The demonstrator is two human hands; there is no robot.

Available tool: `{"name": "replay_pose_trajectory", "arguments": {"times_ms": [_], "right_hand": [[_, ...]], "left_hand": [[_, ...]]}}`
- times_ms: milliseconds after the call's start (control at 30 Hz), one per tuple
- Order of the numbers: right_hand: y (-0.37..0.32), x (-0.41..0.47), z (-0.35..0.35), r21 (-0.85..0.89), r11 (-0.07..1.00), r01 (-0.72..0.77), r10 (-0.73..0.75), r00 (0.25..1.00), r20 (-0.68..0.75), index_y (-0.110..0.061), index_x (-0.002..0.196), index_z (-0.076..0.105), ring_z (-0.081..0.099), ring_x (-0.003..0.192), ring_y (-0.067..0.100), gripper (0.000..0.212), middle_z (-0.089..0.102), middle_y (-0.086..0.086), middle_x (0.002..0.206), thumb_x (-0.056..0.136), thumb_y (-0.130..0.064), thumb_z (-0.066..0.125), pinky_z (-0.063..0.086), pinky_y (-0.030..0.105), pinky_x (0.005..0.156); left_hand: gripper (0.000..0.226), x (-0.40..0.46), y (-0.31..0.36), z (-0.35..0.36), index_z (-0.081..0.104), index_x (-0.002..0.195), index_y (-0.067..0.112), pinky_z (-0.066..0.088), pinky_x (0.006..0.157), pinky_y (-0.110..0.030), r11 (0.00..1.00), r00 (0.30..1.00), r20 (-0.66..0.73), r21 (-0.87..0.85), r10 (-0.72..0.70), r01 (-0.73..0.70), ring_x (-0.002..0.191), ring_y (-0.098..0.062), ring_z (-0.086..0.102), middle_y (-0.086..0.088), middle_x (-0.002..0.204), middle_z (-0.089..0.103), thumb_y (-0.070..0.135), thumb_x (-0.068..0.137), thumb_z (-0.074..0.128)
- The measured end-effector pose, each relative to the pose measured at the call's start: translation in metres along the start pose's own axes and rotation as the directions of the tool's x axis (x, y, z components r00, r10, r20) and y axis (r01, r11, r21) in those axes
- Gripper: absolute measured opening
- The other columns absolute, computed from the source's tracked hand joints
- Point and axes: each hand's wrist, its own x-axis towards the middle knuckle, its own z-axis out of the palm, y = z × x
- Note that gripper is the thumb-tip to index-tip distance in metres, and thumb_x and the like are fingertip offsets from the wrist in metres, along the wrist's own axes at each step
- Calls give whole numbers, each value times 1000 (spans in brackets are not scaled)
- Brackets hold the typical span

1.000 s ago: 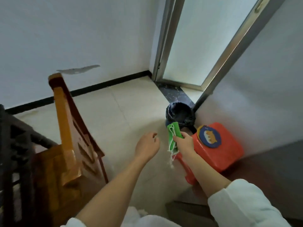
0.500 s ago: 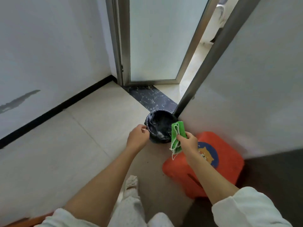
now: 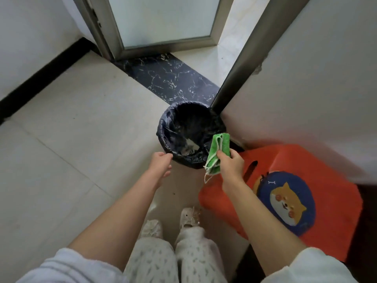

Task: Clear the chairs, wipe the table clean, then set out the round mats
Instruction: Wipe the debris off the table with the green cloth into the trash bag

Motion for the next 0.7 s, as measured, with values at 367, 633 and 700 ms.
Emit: {"name": "replay_pose_trajectory", "arguments": {"times_ms": [367, 633, 700], "right_hand": [[104, 141, 69, -122, 989, 82, -105, 975, -196, -11, 110, 63, 60, 88, 23, 24, 63, 4, 93, 87, -17, 55, 48, 34, 81], [39, 62, 42, -166, 977, 131, -152, 981, -123, -9, 112, 62, 58, 90, 22, 24, 64, 8, 102, 91, -16, 53, 43, 30, 72], [12, 24, 34, -159, 977, 141, -157, 983, -93, -10, 110, 63, 57, 87, 20, 23, 64, 7, 99, 90, -16, 54, 43, 30, 72]], "left_hand": [[29, 196, -59, 77, 45, 114, 9, 53, 65, -41, 926, 994, -23, -368, -103, 87, 91, -30, 59, -16, 114, 58, -1, 86, 47], [27, 83, -21, 24, 48, 106, 13, 52, 63, -39, 951, 998, -60, -309, -12, -7, 71, -17, 59, -5, 85, 60, -4, 86, 42], [26, 37, -8, 5, 48, 105, 14, 51, 61, -36, 957, 998, -62, -290, 8, -26, 71, -16, 59, -3, 84, 60, -3, 86, 43]]}}
